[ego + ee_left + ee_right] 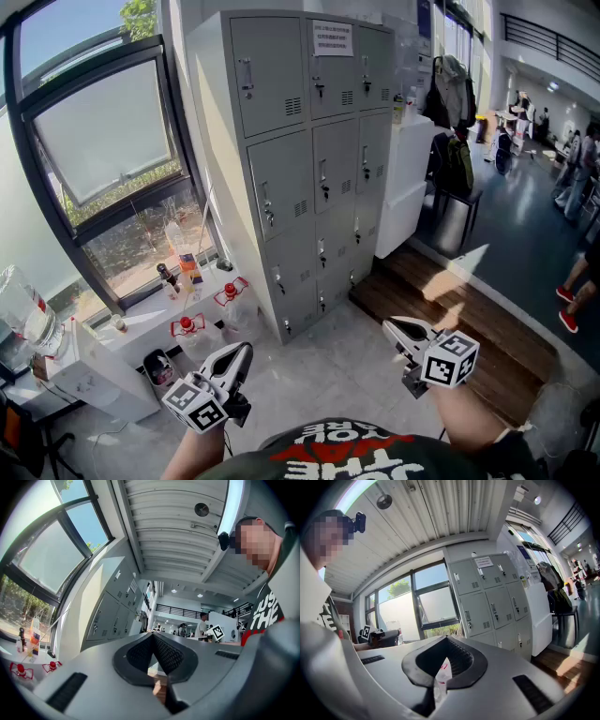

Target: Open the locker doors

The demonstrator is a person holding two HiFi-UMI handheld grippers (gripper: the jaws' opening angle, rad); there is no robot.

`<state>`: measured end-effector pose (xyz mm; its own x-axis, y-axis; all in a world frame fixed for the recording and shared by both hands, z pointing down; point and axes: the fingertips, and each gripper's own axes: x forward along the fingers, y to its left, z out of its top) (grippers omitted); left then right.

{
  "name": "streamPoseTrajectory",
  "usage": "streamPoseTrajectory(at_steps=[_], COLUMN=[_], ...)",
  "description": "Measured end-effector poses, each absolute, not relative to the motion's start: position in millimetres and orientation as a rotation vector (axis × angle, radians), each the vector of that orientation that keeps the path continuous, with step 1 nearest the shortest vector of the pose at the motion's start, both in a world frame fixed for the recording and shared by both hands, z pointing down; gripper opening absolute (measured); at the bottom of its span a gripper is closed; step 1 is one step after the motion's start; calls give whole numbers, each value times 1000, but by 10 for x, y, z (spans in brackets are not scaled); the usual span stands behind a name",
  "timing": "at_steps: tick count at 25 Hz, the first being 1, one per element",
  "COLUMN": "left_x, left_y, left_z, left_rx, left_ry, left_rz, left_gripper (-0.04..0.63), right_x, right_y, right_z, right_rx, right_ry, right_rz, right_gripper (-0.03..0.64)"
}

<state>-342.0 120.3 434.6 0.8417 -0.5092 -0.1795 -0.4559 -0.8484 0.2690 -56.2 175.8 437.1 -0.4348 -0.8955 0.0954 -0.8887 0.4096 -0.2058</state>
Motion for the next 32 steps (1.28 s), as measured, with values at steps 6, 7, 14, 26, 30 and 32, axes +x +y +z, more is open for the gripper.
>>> streamPoseTrajectory(at_steps=[6,7,14,26,30,32], left_x=[-3419,-3418,-3368,-2705,-2368,-2197], left_y=[1183,1181,1068,621,618,629], left_z=[4360,4364,4378,4359,4351,4330], left_rx=[2807,2807,2808,2784,2764,2765], left_ry=[-741,-742,-765,-855,-872,-866], left_rz=[-352,-351,-326,-309,-319,-320], left_gripper=[0,0,0,0,0,0], right_x=[-559,-552,-453,146,457,584], right_y=[1733,1730,1640,1306,1227,1175], right_z=[4378,4382,4365,4138,4048,4008], right_rx=[-1651,-1651,-1668,-1674,-1675,-1673], right_ry=[2610,2607,2574,2607,2619,2624], right_rz=[-355,-357,-354,-238,-194,-177], right_gripper=[31,31,31,31,31,32])
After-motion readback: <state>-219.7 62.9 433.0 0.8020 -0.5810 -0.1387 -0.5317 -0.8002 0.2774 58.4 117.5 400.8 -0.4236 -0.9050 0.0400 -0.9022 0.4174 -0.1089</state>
